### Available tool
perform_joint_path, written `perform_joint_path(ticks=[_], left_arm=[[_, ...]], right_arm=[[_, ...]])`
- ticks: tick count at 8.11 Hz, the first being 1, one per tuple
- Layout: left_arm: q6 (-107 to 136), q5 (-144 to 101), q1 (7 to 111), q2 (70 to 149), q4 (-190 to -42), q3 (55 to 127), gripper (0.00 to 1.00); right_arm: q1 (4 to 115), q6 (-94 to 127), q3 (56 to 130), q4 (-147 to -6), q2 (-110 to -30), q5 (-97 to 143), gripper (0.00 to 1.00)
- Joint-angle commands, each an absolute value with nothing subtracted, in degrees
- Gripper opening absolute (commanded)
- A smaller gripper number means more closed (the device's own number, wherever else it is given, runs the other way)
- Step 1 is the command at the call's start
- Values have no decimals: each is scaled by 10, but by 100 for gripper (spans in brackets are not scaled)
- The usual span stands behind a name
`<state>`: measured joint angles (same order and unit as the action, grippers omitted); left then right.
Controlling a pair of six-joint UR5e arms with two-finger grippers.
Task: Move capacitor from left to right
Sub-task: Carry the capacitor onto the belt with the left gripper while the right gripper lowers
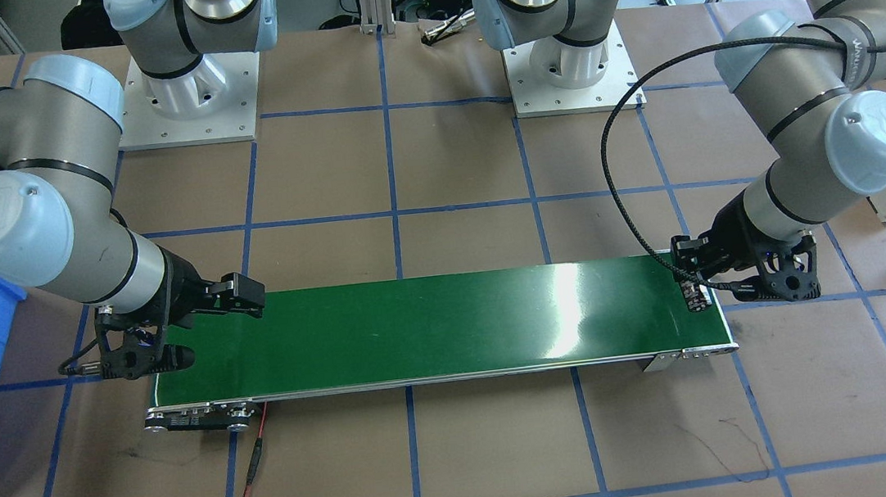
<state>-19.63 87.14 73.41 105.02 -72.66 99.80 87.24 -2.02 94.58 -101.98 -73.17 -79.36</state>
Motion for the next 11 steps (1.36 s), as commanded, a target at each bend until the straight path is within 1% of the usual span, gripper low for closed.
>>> perform_joint_path(ticks=[1, 4, 6, 9, 10, 11], left_arm=[[-191, 865, 746, 1063, -714, 1000, 0], [-192, 863, 748, 1063, -717, 1005, 0], [-192, 863, 747, 1063, -716, 1025, 0], [-189, 852, 747, 1065, -722, 1034, 0], [-158, 830, 748, 1065, -714, 1034, 68], [-117, 746, 750, 1065, -715, 1035, 100]], right_arm=[[873, -13, 962, -1070, -715, -779, 100], [873, -15, 962, -1102, -715, -780, 100], [873, -15, 962, -1107, -710, -780, 100], [873, -14, 962, -1128, -696, -780, 100], [873, -13, 961, -1128, -696, -780, 100], [873, -14, 961, -1128, -695, -780, 100]])
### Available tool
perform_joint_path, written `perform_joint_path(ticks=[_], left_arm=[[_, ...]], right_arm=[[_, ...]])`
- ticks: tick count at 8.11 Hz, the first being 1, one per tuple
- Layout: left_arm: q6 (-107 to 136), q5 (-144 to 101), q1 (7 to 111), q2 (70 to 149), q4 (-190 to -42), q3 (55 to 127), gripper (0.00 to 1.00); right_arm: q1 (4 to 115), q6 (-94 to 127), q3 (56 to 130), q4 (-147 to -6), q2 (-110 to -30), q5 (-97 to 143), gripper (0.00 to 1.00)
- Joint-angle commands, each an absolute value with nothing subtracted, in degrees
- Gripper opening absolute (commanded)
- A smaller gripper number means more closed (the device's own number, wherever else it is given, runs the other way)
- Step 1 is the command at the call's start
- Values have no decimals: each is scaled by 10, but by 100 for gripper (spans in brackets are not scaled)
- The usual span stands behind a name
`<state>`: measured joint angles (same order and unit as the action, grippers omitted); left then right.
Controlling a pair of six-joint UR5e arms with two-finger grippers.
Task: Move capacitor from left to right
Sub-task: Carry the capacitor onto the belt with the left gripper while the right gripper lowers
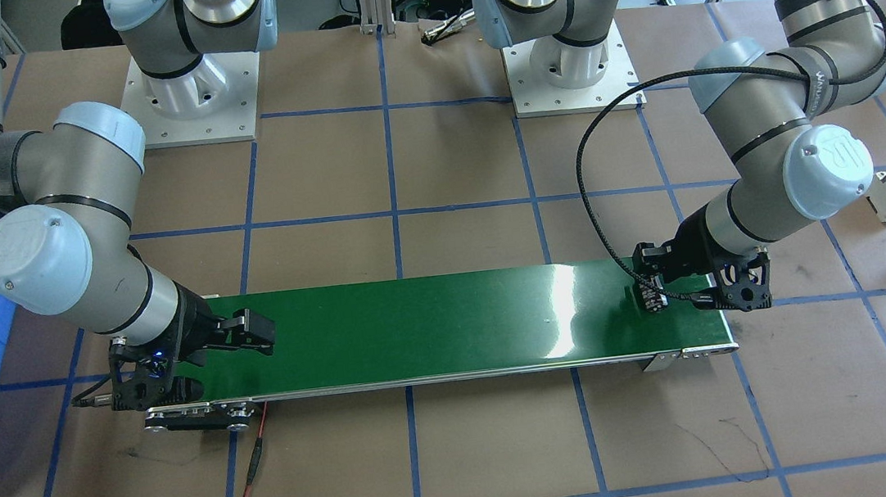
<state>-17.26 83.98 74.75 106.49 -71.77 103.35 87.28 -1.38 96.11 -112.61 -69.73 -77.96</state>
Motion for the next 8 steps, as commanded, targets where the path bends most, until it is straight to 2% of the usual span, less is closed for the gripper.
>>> perform_joint_path(ticks=[1, 3, 4, 8], left_arm=[[-106, 731, 751, 1065, -714, 1034, 100], [-45, 750, 799, 1042, -744, 1032, 100], [-21, 844, 834, 1019, -782, 1032, 100], [41, 887, 879, 872, -814, 988, 100]], right_arm=[[873, -14, 962, -1128, -695, -779, 100], [873, -14, 962, -1125, -695, -780, 100], [873, -13, 962, -1122, -696, -780, 100], [873, -17, 962, -1088, -701, -781, 100]])
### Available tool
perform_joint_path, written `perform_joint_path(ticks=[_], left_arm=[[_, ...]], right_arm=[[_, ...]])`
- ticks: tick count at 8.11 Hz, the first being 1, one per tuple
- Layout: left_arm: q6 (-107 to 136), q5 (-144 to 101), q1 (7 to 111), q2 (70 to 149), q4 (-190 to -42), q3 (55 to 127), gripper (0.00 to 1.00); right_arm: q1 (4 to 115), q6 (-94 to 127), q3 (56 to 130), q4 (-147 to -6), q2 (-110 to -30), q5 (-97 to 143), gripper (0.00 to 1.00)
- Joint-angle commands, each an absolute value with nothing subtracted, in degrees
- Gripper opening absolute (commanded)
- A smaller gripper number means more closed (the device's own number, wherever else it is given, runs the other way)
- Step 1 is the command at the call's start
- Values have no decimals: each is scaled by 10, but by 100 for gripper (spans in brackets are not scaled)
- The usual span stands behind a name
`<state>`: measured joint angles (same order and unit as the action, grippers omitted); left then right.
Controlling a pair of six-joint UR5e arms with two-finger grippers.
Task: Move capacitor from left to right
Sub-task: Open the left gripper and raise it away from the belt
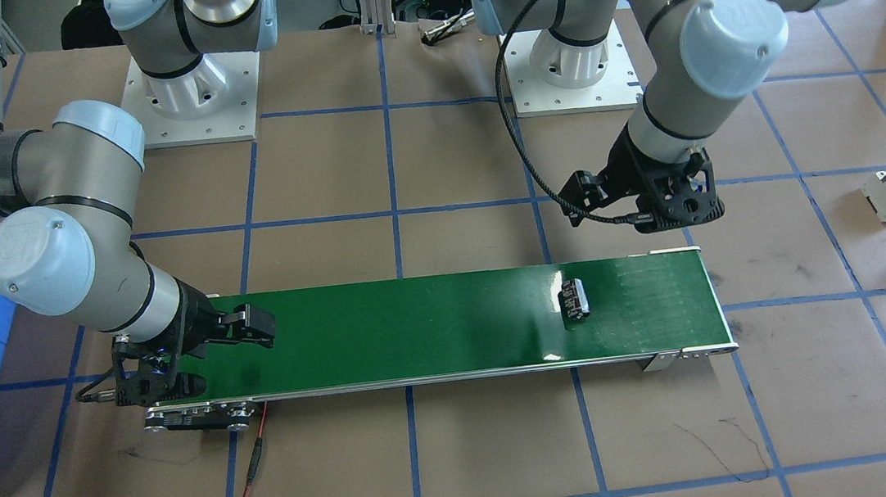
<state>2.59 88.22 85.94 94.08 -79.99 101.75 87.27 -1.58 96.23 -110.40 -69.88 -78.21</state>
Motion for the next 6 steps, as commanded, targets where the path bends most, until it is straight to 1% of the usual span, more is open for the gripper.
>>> perform_joint_path(ticks=[1, 3, 5, 6], left_arm=[[41, 886, 889, 852, -816, 959, 100], [41, 879, 894, 834, -843, 921, 100], [40, 860, 889, 849, -840, 905, 100], [36, 860, 882, 853, -852, 873, 100]], right_arm=[[873, -17, 962, -1090, -701, -780, 100], [874, -62, 963, -1087, -700, -780, 100], [874, -76, 963, -1084, -698, -782, 100], [874, -75, 963, -1084, -696, -781, 100]])
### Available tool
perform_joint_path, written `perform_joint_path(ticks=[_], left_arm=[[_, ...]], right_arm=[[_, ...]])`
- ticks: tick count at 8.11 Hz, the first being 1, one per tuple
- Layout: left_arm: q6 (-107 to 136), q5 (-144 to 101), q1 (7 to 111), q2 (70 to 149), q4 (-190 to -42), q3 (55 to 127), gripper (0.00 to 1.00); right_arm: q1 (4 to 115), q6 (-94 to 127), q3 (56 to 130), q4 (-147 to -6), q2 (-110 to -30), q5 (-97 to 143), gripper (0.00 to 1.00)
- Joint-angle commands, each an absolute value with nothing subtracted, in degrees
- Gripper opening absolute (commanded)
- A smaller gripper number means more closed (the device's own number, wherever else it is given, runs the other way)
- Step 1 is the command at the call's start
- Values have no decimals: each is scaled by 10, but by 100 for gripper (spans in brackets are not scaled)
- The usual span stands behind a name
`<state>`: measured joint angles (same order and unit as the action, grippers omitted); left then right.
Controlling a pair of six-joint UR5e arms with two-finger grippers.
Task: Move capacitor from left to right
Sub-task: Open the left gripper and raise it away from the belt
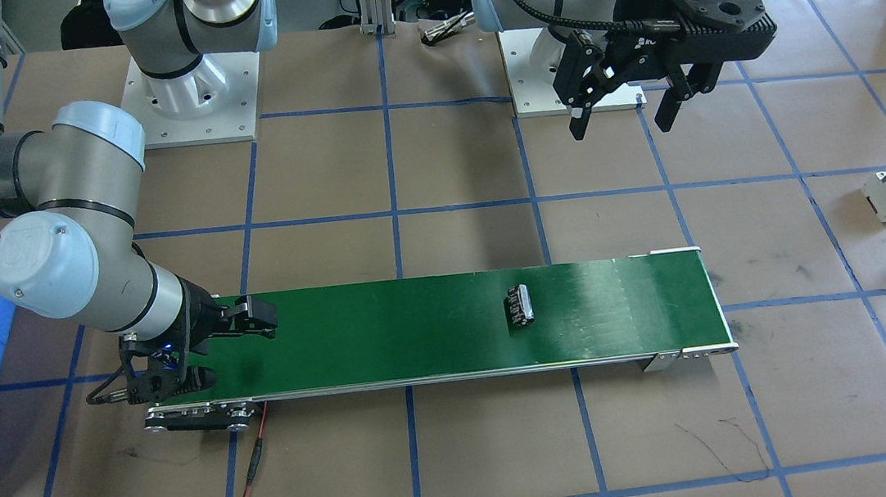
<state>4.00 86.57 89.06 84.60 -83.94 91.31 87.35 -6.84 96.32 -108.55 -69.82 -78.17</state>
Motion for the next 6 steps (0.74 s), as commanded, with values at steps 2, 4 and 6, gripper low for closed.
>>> perform_joint_path(ticks=[2, 4, 6], left_arm=[[36, 856, 887, 903, -888, 779, 100], [36, 857, 889, 910, -903, 748, 100], [34, 861, 888, 911, -904, 749, 100]], right_arm=[[874, -69, 963, -1084, -694, -781, 100], [873, -64, 963, -1064, -694, -780, 100], [873, -37, 963, -1063, -691, -780, 100]])
